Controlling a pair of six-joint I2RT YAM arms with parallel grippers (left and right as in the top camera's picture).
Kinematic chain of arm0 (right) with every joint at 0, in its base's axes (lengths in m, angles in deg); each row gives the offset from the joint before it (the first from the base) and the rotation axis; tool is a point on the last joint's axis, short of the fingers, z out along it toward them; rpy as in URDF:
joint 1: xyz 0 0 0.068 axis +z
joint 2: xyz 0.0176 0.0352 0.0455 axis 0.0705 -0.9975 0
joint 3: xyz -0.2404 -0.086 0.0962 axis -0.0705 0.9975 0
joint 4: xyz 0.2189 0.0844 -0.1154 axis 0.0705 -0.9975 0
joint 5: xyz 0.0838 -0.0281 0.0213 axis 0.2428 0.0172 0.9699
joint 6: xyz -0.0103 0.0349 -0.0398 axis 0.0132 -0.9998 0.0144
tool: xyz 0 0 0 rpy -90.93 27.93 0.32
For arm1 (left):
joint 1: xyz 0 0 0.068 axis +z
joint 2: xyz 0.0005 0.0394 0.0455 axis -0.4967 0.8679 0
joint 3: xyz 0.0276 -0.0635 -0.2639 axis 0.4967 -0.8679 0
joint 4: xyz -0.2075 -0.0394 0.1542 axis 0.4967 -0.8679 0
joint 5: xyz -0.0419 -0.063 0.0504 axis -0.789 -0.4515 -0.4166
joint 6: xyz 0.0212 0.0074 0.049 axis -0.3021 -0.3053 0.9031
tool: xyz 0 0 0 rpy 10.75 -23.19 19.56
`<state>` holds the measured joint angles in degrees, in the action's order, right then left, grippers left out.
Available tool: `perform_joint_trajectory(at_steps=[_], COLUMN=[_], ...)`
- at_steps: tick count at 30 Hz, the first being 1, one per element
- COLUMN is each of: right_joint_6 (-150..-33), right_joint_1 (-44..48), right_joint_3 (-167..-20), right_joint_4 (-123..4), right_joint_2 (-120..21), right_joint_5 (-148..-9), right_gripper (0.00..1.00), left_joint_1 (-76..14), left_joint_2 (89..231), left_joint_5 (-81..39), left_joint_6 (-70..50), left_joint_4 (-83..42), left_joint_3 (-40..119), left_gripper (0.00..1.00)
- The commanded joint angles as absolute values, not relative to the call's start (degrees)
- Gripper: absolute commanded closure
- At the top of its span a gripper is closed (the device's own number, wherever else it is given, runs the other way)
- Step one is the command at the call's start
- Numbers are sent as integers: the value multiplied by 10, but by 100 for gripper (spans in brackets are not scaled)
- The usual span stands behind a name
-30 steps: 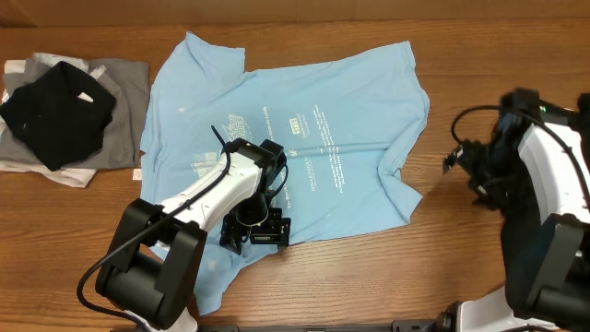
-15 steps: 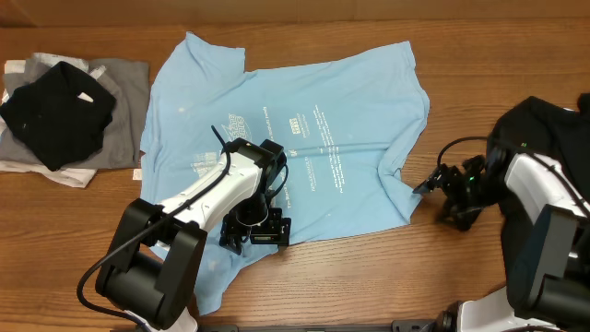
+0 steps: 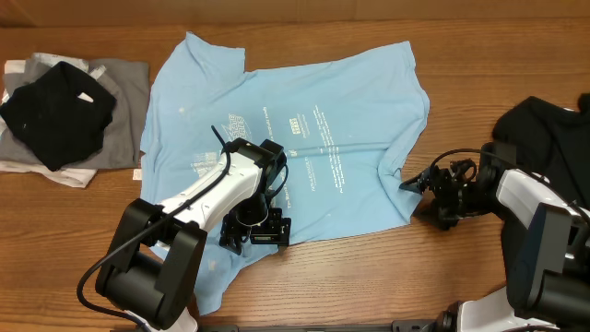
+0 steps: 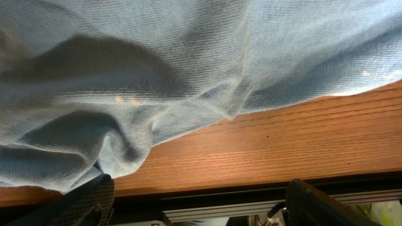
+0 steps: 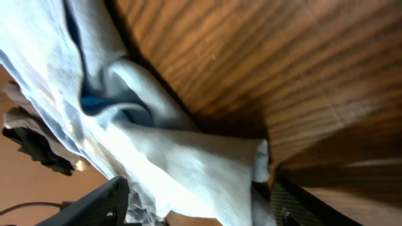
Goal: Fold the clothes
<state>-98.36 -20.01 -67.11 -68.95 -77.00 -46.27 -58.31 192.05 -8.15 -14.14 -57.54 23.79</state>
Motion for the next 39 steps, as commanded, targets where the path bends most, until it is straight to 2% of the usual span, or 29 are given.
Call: perform_joint_trajectory(at_steps=[1, 8, 15, 20, 24, 32, 39], right_joint_6=[-989, -1004, -1004, -1004, -1004, -1004, -1021], right_joint_1=[-198, -198, -198, -198, -198, -193, -145], right_joint_3=[-668, -668, -668, -684, -719, -795, -799], right_joint_4=[-676, -659, -647, -638, -658, -765, -815], right_joint_2=[-761, -761, -761, -761, -750, -698, -651], right_joint_5=[-449, -449, -485, -536, -559, -714, -807], right_gripper=[28, 41, 78, 93, 94, 95, 92], left_joint_1=[-587, -587, -587, -587, -587, -587, -587], left_joint_2=[1930, 1930, 1930, 1930, 1930, 1930, 1930], left_joint_5=[-79, -79, -78, -78, -79, -78, -78], left_joint_6=[-132, -132, -132, -132, -132, -132, -132], left_joint_4=[-576, -576, -576, -576, -576, -580, -580], left_joint_3=[236, 236, 236, 236, 236, 236, 236], left_gripper=[10, 10, 10, 10, 10, 10, 10])
